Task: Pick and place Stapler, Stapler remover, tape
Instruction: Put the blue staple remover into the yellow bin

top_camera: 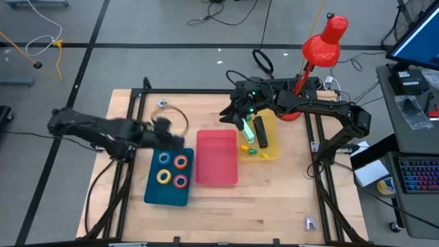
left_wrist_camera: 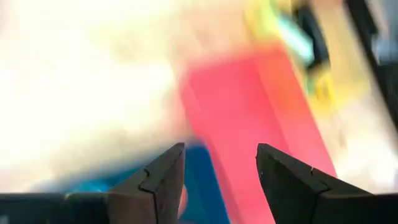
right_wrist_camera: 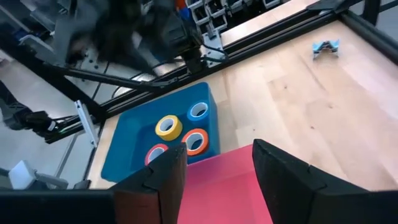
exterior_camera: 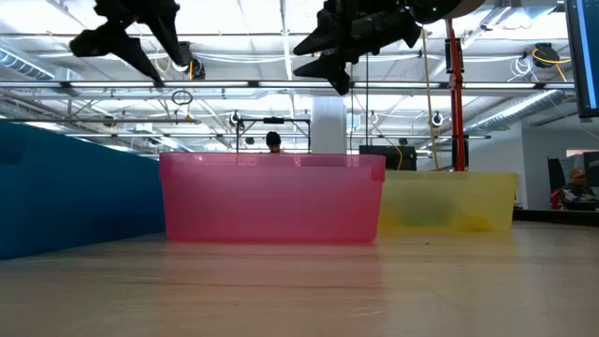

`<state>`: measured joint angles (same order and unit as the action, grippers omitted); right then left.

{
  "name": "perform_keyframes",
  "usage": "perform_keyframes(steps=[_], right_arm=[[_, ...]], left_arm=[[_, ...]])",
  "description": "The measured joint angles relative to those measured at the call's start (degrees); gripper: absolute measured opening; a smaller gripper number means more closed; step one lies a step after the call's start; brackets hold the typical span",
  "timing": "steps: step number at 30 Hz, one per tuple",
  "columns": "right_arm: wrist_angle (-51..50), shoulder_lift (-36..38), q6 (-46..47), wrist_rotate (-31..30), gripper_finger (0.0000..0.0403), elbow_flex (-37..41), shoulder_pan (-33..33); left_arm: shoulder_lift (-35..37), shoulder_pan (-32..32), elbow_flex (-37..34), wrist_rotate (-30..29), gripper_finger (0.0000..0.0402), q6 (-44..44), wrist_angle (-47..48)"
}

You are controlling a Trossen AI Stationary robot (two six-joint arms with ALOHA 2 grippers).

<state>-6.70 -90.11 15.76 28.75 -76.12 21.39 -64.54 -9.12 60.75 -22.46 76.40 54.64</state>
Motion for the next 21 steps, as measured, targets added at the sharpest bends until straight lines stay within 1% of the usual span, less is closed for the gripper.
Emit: perform_keyframes(steps=[2,4,6,9,12,15,18,21], right_arm=[[-0.19,0.53,-0.39,-0.02,0.017,0.04,0.52],[0.46,0.85,-1.32,-0.06,0.0165,0.01,0.87],[0.03,1.6,-1.87,-0.07,0.016,0.03,1.34],[0.2,2.83,-4.02,-0.09,0.0156,0.06,1.83],[-0.4,4.54,-5.65,-0.16,0.0156,0.06,2.52],[0.06,6.06,-7.36,-0.15,0.0157,0.0,2.78],[-0.59,7.7,-8.88,-0.15,0.0156,0.02,3.16],[-2.3,9.25,-10.75,-0.17,0.0155,0.0,3.38]], left_arm=[[3.31,3.34,0.0,-3.9,0.02,-3.82,2.06],[5.53,7.76,0.0,-5.44,0.02,-8.05,3.63],[6.91,12.71,0.0,-5.21,0.02,-13.16,4.8],[6.91,20.73,0.0,-3.23,0.02,-21.47,5.8],[5.52,28.67,0.0,-1.05,0.02,-29.62,5.49],[2.9,36.19,-0.02,-0.05,0.02,-36.51,5.24],[-0.61,43.39,-0.02,0.75,0.02,-41.74,5.16],[-5.14,50.05,-0.02,3.53,0.02,-45.5,4.57]])
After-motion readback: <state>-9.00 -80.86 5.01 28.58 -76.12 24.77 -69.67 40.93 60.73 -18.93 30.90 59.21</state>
